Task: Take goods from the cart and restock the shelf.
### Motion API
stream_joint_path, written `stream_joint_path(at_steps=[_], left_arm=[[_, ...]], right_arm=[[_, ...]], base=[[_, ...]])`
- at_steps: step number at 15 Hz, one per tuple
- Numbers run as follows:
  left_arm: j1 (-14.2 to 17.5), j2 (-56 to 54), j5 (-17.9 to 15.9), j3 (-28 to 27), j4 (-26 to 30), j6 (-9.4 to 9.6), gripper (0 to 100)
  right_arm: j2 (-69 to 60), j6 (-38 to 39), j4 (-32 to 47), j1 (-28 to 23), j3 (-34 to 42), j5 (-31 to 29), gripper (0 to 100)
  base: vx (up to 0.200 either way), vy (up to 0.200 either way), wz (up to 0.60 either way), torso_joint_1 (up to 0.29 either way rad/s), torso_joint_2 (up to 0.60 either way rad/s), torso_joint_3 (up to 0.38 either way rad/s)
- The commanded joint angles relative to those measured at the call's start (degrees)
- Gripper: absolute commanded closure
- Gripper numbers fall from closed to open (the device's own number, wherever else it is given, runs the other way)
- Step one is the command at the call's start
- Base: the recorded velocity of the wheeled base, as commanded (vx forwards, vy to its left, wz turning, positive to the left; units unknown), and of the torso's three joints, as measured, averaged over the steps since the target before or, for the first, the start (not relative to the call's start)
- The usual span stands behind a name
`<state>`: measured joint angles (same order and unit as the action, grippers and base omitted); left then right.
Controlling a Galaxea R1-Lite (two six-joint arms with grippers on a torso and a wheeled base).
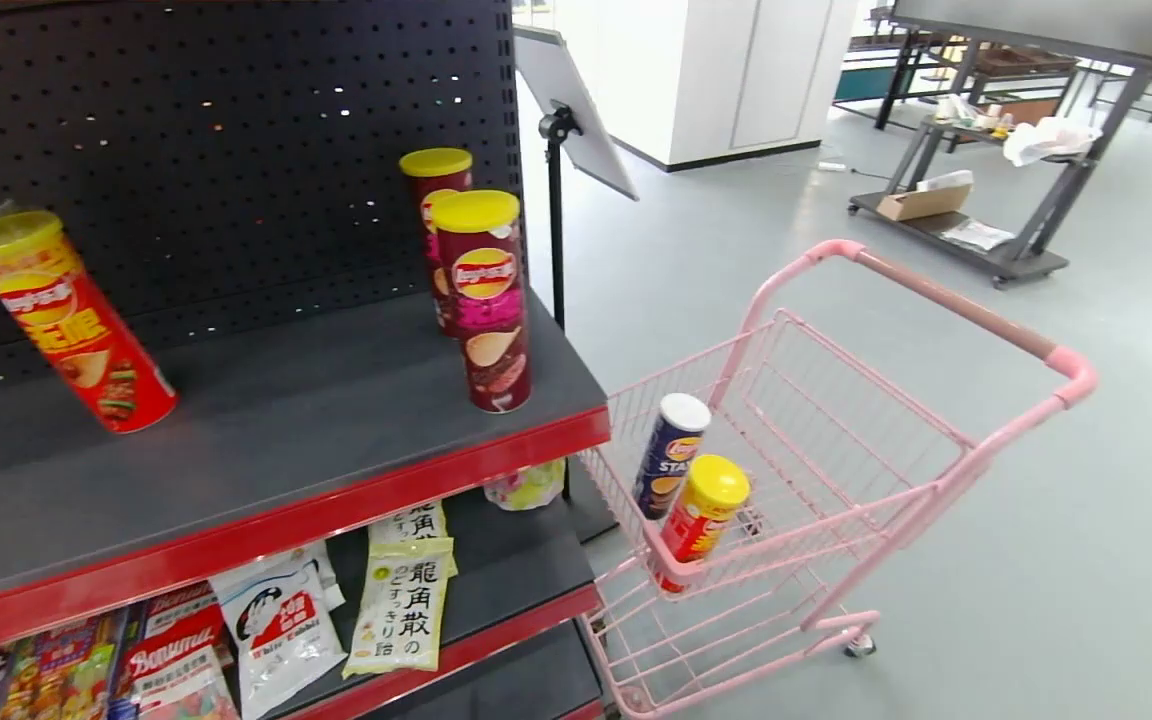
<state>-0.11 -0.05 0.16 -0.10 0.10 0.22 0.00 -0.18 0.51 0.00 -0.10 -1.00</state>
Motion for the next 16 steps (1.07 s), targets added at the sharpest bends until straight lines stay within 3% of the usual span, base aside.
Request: stream_joint_path(at_steps=[1, 6, 16], left_arm=[[0.0, 0.0, 0.0, 0.0, 0.0, 0.04, 0], [0.0, 0.0, 0.0, 0.0, 0.0, 0.04, 0], [0.0, 0.0, 0.0, 0.0, 0.0, -0.04, 0]], right_arm=[[0.0, -0.1, 0.0, 0.0, 0.0, 0.0, 0], [0.0, 0.2, 0.0, 0.0, 0.0, 0.1, 0], [0.0, 0.4, 0.0, 0.0, 0.0, 0.0, 0]], base=[[0.0, 0.0, 0.0, 0.0, 0.0, 0.0], [0.0, 0.0, 0.0, -0.02, 0.04, 0.028], [0.0, 0.0, 0.0, -0.147, 0.38, 0.235]])
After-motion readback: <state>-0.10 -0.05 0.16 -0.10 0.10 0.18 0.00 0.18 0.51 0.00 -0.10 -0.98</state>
